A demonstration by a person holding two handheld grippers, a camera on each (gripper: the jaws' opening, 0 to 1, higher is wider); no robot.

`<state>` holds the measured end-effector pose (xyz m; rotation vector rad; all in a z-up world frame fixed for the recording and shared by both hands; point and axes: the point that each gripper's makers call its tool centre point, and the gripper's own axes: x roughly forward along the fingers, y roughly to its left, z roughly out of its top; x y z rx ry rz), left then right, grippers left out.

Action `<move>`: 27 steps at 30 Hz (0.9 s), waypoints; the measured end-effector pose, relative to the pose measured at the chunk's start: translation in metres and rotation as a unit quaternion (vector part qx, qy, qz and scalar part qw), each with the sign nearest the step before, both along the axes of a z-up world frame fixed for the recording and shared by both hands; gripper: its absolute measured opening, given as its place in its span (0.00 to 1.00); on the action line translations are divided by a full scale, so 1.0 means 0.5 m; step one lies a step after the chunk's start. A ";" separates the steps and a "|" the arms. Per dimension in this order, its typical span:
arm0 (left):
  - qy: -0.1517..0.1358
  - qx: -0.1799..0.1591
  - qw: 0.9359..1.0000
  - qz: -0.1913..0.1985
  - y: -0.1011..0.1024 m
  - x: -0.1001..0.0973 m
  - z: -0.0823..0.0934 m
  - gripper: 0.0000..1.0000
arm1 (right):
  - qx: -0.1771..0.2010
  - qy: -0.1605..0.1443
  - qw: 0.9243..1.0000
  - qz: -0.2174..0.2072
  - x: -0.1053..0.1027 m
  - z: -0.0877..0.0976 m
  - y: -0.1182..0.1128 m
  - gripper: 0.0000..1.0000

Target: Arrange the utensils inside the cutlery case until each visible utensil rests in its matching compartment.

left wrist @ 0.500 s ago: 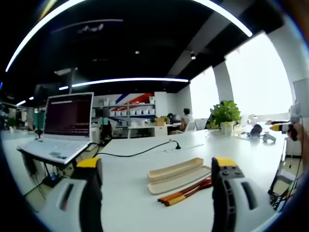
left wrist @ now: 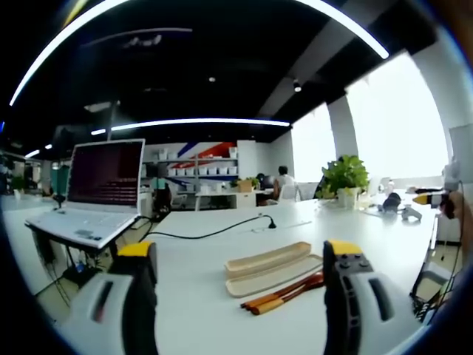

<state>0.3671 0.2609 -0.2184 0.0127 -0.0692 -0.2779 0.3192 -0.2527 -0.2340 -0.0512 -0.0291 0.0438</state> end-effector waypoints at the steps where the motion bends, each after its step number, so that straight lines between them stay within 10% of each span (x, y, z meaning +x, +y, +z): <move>1: 0.001 0.000 1.000 -0.001 0.000 0.001 -0.001 0.98 | 0.000 0.000 1.000 -0.001 0.000 0.000 -0.001 0.99; 27: 0.016 0.001 1.000 -0.008 -0.002 0.006 -0.020 0.98 | 0.021 0.001 1.000 -0.013 0.003 -0.005 -0.001 0.99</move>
